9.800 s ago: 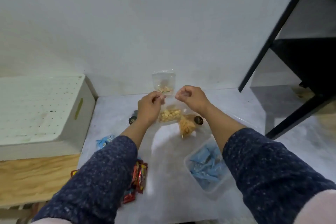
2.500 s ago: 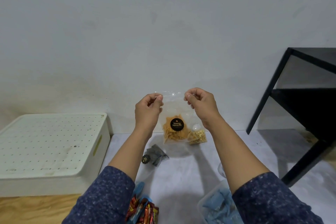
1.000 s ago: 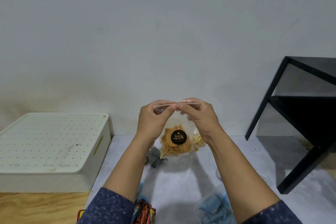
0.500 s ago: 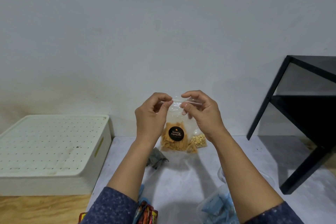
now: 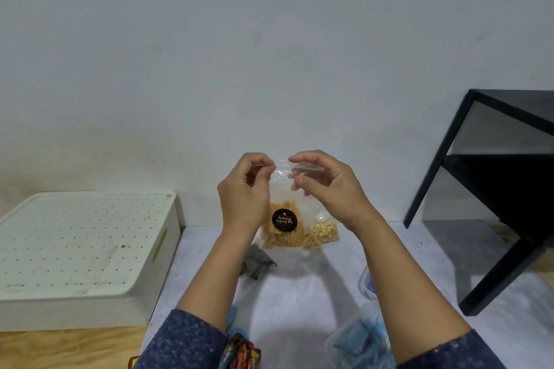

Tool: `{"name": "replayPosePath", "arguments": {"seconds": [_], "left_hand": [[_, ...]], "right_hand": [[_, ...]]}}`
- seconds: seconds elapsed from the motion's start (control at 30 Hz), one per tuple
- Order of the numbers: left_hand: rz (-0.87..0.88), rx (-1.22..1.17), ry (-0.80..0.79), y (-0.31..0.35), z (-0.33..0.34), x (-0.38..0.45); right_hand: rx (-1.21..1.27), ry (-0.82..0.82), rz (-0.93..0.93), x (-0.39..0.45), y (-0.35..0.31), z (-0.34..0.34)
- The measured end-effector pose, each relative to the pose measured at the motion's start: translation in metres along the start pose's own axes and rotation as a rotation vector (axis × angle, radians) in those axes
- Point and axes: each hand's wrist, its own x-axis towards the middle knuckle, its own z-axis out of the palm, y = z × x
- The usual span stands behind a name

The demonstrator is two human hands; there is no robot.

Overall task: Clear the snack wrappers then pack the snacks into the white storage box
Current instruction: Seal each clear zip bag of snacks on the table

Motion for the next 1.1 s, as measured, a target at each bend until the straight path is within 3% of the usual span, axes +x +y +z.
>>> {"name": "replayPosePath", "arguments": {"seconds": [0.13, 0.2, 0.33, 0.47, 0.57, 0.77, 0.97, 1.1], "left_hand": [[-0.161, -0.080, 0.021, -0.002, -0.004, 0.007], [-0.193, -0.103, -0.013, -0.005, -0.005, 0.008], [-0.210, -0.176, -0.120, -0.012, -0.008, 0.005], [-0.164, -0.203, -0.424, -0.028, -0.012, -0.001], [-0.144, -0.125, -0.554, -0.049, -0.006, -0.006], [-0.217, 0.044, -0.572, -0.084, 0.037, -0.019], [-0.357, 0.183, -0.638, -0.130, 0.100, -0.034], [-0.325, 0.335, -0.650, -0.163, 0.138, -0.038]], "right_hand": [[-0.098, -0.191, 0.041, -0.002, 0.002, 0.000], [-0.210, -0.199, 0.063, 0.000, 0.005, 0.001], [-0.198, -0.045, 0.118, -0.001, 0.016, 0.003], [-0.078, 0.127, 0.197, -0.008, 0.031, -0.001], [-0.087, 0.178, 0.244, -0.012, 0.046, -0.005], [-0.179, 0.220, 0.355, -0.017, 0.099, -0.019], [-0.211, 0.166, 0.549, -0.012, 0.170, -0.055], [-0.281, 0.111, 0.618, 0.002, 0.213, -0.081]]}}
